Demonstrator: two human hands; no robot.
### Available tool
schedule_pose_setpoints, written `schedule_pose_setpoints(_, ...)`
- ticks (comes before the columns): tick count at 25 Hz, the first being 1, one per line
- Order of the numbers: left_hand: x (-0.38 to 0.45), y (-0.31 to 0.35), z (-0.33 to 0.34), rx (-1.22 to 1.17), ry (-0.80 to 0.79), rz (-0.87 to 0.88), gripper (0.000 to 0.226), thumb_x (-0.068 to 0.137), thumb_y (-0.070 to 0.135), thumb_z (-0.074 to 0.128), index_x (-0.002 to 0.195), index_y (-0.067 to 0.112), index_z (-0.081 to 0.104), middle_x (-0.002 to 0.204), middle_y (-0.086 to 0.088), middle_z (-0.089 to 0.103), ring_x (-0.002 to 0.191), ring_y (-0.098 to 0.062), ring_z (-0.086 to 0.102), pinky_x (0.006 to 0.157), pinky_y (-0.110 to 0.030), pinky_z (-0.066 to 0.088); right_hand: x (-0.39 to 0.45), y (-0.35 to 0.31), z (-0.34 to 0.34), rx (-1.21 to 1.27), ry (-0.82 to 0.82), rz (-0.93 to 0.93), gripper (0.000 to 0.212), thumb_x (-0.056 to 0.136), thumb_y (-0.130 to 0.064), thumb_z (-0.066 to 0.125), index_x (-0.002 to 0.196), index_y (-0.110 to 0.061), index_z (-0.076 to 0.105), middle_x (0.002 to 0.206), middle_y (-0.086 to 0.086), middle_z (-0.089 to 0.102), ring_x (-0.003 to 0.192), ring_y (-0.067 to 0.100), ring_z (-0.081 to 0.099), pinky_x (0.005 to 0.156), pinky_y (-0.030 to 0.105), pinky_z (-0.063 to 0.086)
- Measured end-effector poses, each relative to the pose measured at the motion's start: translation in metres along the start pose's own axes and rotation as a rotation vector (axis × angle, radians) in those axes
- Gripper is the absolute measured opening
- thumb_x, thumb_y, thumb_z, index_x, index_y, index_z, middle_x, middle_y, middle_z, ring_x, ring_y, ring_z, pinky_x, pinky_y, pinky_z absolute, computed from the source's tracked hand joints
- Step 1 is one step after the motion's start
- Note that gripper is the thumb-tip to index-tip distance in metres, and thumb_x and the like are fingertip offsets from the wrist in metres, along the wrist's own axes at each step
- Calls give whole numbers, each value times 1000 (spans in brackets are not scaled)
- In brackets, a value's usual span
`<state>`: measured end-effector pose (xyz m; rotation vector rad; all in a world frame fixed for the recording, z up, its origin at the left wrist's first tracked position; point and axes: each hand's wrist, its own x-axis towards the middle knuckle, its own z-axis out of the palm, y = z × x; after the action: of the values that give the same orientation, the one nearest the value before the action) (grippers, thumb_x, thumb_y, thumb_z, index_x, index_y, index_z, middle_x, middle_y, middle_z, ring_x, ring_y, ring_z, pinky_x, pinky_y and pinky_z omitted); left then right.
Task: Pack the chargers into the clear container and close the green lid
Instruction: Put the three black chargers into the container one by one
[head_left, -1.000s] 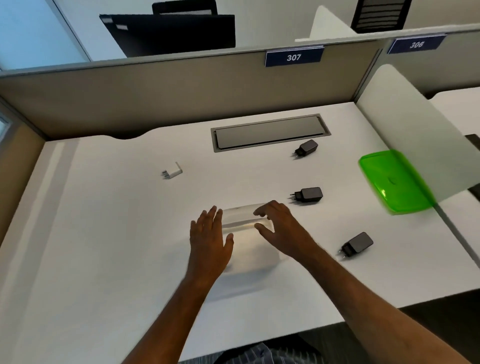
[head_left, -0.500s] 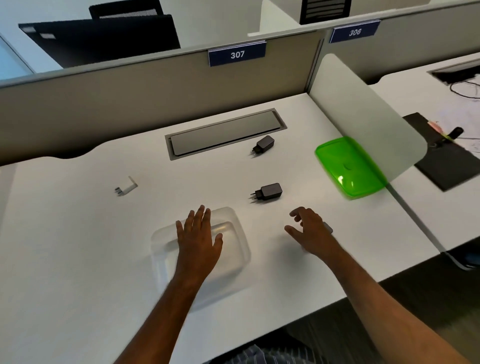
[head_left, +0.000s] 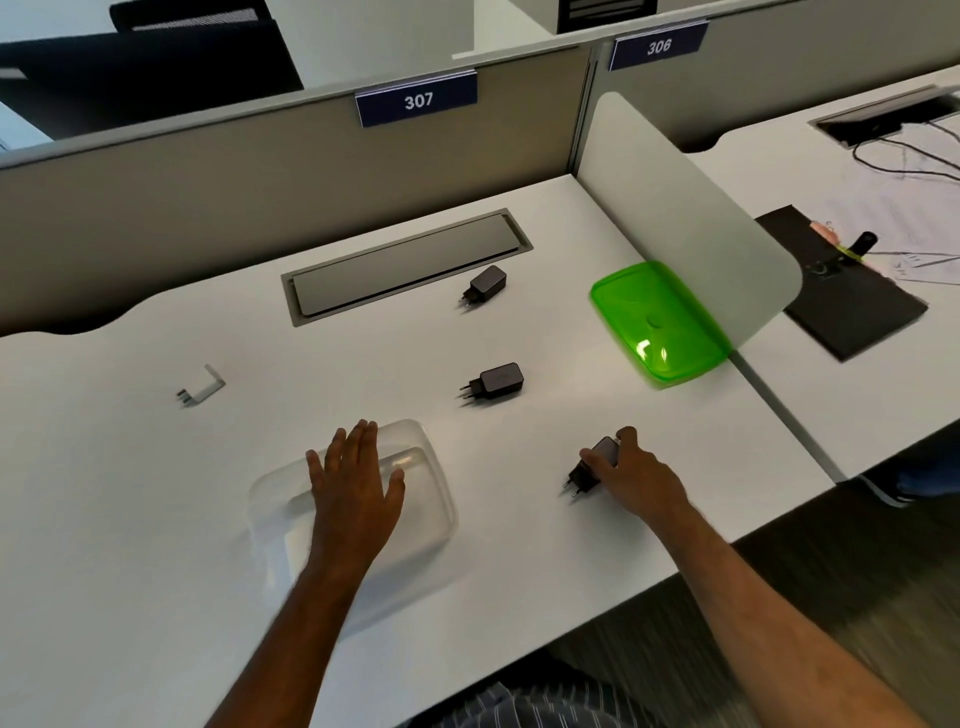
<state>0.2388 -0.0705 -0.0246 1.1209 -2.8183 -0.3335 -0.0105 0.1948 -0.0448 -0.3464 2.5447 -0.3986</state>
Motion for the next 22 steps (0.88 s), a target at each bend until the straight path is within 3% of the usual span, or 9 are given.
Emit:
schedule_pose_setpoints(3, 0, -2, 2, -3, 8, 4, 65, 95, 36, 60, 150, 6, 42, 154, -15, 47, 146, -37, 39, 121, -64, 20, 0, -6, 7, 1, 33, -7, 61, 90, -69, 51, 114, -15, 34, 108, 19, 70, 99, 42, 67, 75, 40, 44)
schedule_pose_setpoints(6, 0, -6, 3, -2, 2, 22, 69, 93, 42, 49, 151, 7, 40, 155, -15, 46, 146, -36, 38, 122, -62, 19, 1, -15, 10, -24, 23, -9, 56, 92, -62, 52, 116, -14, 33, 106, 18, 69, 97, 41, 67, 77, 41, 46)
schedule_pose_setpoints(12, -2, -13, 0, -108, 12, 36, 69, 96, 36, 56, 155, 10, 34, 162, -11, 36, 151, -30, 31, 124, -57, 16, 3, -25, 9, -31, 5, -69, 39, 90, -46, 56, 106, -19, 33, 86, 9, 64, 74, 35, 61, 67, 37, 43)
schedule_pose_setpoints(16, -9, -29, -5, -192, 30, 12, 66, 99, 34, 54, 157, 13, 29, 164, -7, 32, 153, -25, 26, 126, -53, 13, -4, -43, 4, 66, -17, -146, 34, 84, -48, 57, 103, -30, 35, 77, -1, 60, 66, 24, 60, 61, 34, 42)
schedule_pose_setpoints(19, -19, -48, -10, -249, 64, -24, 67, 98, 28, 59, 156, 12, 30, 163, -8, 33, 153, -24, 25, 127, -48, 12, -17, -75, 0, 162, -21, -234, 34, 78, -53, 55, 103, -40, 36, 79, -11, 61, 66, 12, 60, 55, 29, 39)
schedule_pose_setpoints(22, -30, -65, -13, -301, 103, -57, 65, 97, 24, 62, 155, 11, 34, 162, -7, 34, 153, -24, 25, 126, -39, 15, -35, -108, -1, 227, -33, -330, 35, 78, -56, 53, 107, -45, 37, 82, -14, 63, 68, 10, 62, 53, 27, 41)
